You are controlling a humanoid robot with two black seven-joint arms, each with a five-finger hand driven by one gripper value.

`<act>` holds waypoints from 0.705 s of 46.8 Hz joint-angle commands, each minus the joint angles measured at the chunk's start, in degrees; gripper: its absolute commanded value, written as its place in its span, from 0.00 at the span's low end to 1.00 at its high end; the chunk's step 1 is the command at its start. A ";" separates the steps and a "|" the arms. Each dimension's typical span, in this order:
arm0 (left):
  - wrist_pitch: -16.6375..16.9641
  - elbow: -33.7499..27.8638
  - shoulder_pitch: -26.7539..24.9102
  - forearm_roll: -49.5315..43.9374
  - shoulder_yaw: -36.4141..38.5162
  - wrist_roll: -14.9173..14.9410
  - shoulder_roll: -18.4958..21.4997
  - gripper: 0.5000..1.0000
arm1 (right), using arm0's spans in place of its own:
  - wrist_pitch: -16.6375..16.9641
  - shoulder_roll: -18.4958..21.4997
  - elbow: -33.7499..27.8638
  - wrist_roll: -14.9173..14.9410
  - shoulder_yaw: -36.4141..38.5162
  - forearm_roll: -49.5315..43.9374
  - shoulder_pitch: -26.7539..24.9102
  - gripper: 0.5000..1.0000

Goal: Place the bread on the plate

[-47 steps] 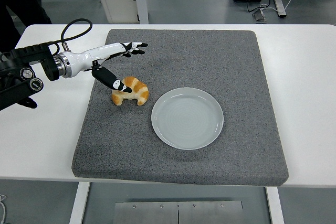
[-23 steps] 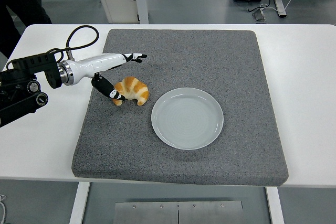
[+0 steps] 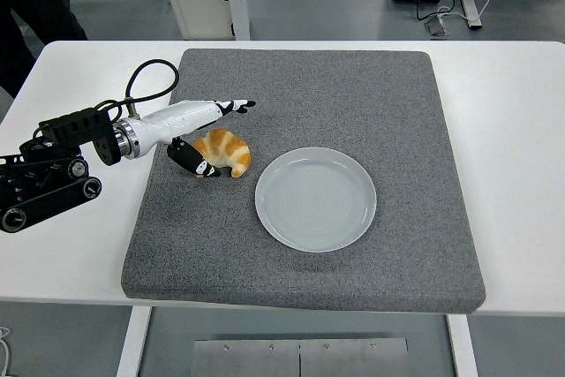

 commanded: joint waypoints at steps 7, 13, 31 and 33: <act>0.72 1.09 0.39 -0.11 -0.01 0.04 -0.13 0.93 | -0.01 0.00 0.00 0.00 0.08 -0.01 0.00 1.00; 1.42 2.06 1.09 -0.02 -0.01 0.30 -0.66 0.93 | -0.01 0.00 0.00 0.00 -0.01 -0.01 0.00 1.00; 3.62 3.82 2.50 0.15 0.07 0.92 -2.24 0.83 | -0.01 0.00 0.00 0.00 -0.01 -0.01 0.00 1.00; 3.62 3.90 2.50 0.15 0.07 0.92 -2.33 0.80 | 0.07 0.00 0.00 0.00 0.08 -0.01 0.00 1.00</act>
